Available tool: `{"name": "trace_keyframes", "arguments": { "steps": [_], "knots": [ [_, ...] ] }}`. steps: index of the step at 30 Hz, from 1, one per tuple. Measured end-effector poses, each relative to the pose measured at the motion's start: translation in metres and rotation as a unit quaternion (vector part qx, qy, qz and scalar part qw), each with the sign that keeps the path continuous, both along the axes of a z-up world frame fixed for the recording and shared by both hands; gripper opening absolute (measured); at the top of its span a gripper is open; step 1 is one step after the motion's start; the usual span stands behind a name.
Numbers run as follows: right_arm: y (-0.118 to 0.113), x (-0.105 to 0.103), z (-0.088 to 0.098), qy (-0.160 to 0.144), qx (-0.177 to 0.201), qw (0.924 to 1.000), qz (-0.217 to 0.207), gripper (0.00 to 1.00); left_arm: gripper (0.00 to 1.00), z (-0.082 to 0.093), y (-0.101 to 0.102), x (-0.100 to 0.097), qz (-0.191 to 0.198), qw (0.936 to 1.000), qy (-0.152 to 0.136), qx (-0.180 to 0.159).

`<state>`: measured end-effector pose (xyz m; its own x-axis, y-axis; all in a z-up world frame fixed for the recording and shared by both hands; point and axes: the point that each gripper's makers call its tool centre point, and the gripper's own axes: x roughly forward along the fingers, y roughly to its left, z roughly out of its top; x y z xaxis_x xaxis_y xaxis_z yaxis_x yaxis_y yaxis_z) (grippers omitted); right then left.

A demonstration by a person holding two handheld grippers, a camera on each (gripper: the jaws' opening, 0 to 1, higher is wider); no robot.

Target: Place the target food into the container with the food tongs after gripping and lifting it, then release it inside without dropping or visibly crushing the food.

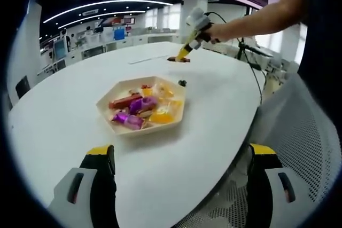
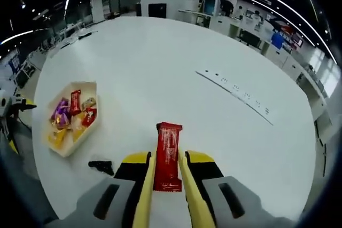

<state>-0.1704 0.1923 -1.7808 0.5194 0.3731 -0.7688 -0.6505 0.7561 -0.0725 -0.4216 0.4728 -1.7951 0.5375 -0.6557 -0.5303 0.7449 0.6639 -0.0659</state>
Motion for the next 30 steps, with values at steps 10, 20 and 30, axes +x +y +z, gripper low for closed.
{"name": "trace_keyframes", "arguments": {
  "steps": [10,20,30],
  "knots": [
    [0.025,-0.001,0.022,-0.011,0.011,0.9996,0.023,0.24,1.0,0.002,0.001,0.001,0.002,1.0,-0.005,-0.001],
    [0.068,-0.01,0.032,-0.02,0.014,0.9976,0.065,0.24,1.0,0.001,0.003,0.002,0.005,1.0,-0.008,0.003],
    [0.134,-0.022,0.046,-0.023,0.024,0.9915,0.126,0.24,0.99,0.002,0.003,0.003,0.005,0.9998,-0.016,0.008]
  ]
}}
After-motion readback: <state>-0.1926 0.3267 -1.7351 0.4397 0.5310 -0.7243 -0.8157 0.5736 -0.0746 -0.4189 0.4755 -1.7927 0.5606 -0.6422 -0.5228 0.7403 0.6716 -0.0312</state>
